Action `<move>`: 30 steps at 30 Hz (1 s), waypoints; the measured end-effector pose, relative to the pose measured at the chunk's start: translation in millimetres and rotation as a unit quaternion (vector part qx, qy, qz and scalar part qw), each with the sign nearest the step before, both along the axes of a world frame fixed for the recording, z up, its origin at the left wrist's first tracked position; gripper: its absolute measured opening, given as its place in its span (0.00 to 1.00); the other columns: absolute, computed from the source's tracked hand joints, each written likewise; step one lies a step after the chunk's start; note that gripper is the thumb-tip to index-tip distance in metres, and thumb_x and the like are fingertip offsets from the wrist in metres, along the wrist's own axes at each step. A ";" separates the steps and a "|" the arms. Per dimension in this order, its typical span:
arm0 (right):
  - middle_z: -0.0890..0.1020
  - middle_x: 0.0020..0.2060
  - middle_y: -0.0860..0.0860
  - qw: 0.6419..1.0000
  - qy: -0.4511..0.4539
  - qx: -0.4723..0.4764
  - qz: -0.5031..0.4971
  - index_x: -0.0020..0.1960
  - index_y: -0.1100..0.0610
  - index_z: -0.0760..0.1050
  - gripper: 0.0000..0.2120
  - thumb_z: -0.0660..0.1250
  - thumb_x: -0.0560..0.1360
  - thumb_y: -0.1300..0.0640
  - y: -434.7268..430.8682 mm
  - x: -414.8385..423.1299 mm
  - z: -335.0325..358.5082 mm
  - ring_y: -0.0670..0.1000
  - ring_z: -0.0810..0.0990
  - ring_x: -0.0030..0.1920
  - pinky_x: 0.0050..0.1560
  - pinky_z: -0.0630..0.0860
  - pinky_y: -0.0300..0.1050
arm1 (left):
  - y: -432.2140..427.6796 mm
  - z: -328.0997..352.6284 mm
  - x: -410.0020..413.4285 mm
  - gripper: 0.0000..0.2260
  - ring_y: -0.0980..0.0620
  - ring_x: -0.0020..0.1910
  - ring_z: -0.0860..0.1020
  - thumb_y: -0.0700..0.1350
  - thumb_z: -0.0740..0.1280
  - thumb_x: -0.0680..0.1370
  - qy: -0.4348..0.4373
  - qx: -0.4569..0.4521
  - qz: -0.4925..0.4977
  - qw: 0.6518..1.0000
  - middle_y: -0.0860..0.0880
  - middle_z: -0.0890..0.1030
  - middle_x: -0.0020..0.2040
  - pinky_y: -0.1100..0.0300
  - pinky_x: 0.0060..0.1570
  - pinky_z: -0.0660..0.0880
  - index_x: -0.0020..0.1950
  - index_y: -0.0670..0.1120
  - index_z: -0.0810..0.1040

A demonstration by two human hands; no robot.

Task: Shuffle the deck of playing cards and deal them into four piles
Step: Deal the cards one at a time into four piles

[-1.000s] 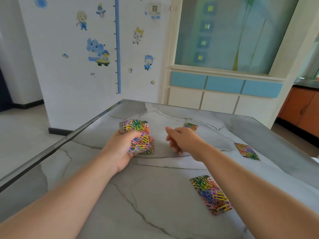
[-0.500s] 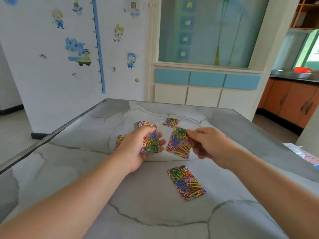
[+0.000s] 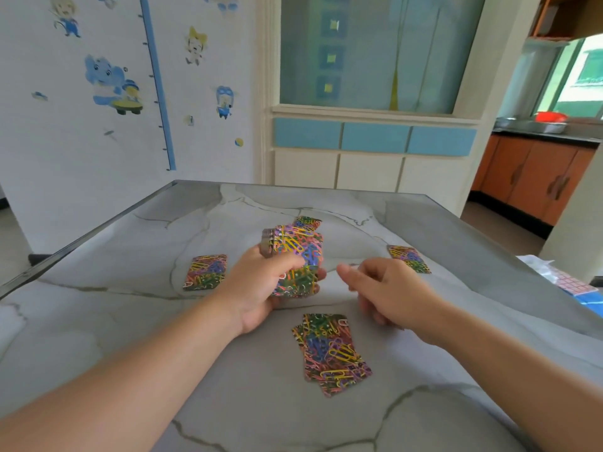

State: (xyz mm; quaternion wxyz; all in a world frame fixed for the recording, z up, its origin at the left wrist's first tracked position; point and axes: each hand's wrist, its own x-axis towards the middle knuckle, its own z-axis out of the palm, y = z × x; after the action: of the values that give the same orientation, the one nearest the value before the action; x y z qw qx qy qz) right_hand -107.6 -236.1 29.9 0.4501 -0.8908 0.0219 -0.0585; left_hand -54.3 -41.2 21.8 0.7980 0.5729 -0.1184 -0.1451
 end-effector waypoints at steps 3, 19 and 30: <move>0.80 0.27 0.48 0.996 -0.063 0.060 0.000 0.41 0.56 0.75 0.25 0.70 0.67 0.32 14.0 8.1 -1.2 0.46 0.72 0.22 0.21 0.64 0.35 | -8.8 -1.0 -4.2 0.10 0.41 0.45 0.85 0.31 0.66 0.75 -0.021 0.026 -0.036 0.999 0.36 0.85 0.49 0.51 0.42 0.82 0.52 0.39 0.84; 0.78 0.32 0.53 0.923 0.054 -0.250 -0.288 0.34 0.57 0.74 0.25 0.65 0.74 0.36 -121.1 67.1 -7.1 0.56 0.77 0.34 0.35 0.71 0.45 | 3.2 0.5 6.1 0.13 0.39 0.50 0.84 0.31 0.59 0.78 0.065 -0.045 -0.021 0.997 0.35 0.83 0.56 0.47 0.47 0.82 0.59 0.35 0.78; 0.85 0.30 0.45 0.999 -0.012 -0.047 0.018 0.39 0.53 0.78 0.27 0.65 0.66 0.28 6.0 46.5 10.8 0.45 0.78 0.25 0.22 0.70 0.38 | 12.6 0.5 10.4 0.12 0.43 0.39 0.83 0.31 0.67 0.73 0.022 0.030 0.044 0.998 0.36 0.84 0.48 0.54 0.37 0.81 0.55 0.36 0.81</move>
State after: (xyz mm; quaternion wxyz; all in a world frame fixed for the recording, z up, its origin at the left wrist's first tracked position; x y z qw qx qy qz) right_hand -61.2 -230.0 40.7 0.4086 -0.9106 -0.0025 -0.0619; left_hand -43.8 -28.6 22.3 0.7887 0.5975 -0.0715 -0.1261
